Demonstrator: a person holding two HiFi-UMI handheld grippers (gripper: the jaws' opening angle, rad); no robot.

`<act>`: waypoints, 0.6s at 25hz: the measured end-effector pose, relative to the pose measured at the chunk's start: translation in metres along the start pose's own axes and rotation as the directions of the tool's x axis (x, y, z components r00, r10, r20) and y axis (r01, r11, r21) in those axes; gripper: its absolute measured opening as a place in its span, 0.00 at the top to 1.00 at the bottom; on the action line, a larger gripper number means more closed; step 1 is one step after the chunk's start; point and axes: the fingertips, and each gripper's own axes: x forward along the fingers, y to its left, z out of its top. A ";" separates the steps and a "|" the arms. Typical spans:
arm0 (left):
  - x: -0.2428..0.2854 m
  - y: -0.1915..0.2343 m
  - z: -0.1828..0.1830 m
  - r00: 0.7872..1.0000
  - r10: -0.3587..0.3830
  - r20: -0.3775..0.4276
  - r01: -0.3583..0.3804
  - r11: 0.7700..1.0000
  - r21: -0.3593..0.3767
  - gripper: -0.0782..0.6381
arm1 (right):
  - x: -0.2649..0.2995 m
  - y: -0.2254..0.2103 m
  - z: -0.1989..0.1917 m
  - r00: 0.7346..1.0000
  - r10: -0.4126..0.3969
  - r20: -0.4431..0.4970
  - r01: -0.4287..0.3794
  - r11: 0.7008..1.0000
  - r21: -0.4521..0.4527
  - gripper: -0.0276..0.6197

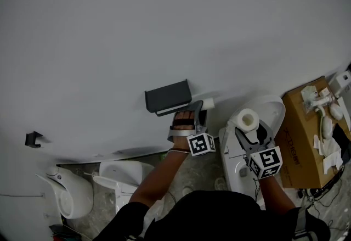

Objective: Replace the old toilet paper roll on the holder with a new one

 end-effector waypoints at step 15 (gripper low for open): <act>-0.059 0.063 0.009 0.967 0.148 0.207 0.007 0.798 -0.603 0.64 | 0.017 0.011 -0.004 1.000 0.013 -0.007 -0.013 1.000 -0.002 0.53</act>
